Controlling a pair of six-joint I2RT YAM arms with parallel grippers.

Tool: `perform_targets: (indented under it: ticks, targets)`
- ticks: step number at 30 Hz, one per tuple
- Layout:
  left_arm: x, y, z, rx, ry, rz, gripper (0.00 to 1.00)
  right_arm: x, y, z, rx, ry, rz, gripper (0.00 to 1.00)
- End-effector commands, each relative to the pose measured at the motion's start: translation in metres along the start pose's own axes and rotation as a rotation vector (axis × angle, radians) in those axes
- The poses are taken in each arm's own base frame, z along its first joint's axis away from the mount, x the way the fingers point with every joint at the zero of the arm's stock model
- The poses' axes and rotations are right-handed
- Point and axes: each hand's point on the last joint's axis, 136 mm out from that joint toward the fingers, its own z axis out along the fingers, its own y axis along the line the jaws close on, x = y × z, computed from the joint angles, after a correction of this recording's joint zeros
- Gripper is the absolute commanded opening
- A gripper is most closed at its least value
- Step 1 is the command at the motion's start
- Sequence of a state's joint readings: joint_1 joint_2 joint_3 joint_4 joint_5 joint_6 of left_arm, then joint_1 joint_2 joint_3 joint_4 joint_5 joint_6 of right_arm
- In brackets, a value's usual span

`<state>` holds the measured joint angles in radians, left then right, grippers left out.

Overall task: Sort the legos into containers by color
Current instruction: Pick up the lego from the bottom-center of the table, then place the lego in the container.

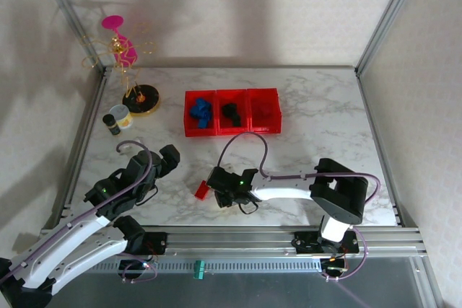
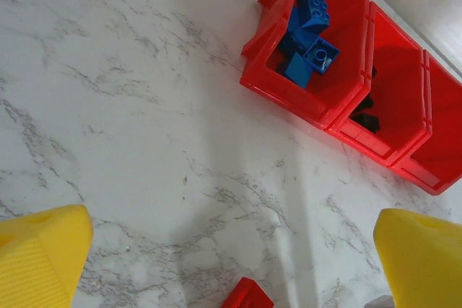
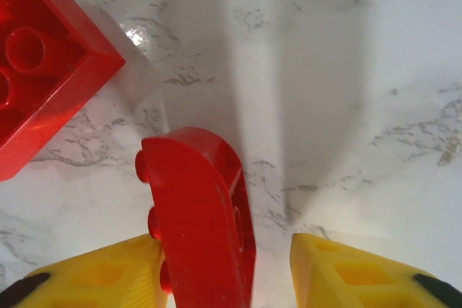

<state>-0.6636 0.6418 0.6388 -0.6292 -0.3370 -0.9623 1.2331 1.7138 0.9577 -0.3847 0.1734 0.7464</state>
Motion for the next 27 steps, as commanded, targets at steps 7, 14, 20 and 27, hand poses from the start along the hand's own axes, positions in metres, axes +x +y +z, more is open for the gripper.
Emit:
perform_targets:
  ticks: [7,14,20,27]
  targets:
    - [0.001,-0.007,0.006,0.019,0.007,0.008,1.00,-0.016,0.003,-0.013,-0.010,-0.061,-0.005,0.25]
    - [0.007,-0.027,0.013,0.076,0.049,0.041,1.00,-0.052,-0.026,-0.040,0.003,-0.155,0.057,0.24]
    - [0.008,-0.052,0.019,0.133,0.074,0.074,1.00,-0.108,-0.080,-0.077,0.046,-0.313,0.143,0.24]
    - [0.011,-0.085,0.028,0.216,0.095,0.100,1.00,-0.174,-0.156,-0.100,0.147,-0.463,0.251,0.25]
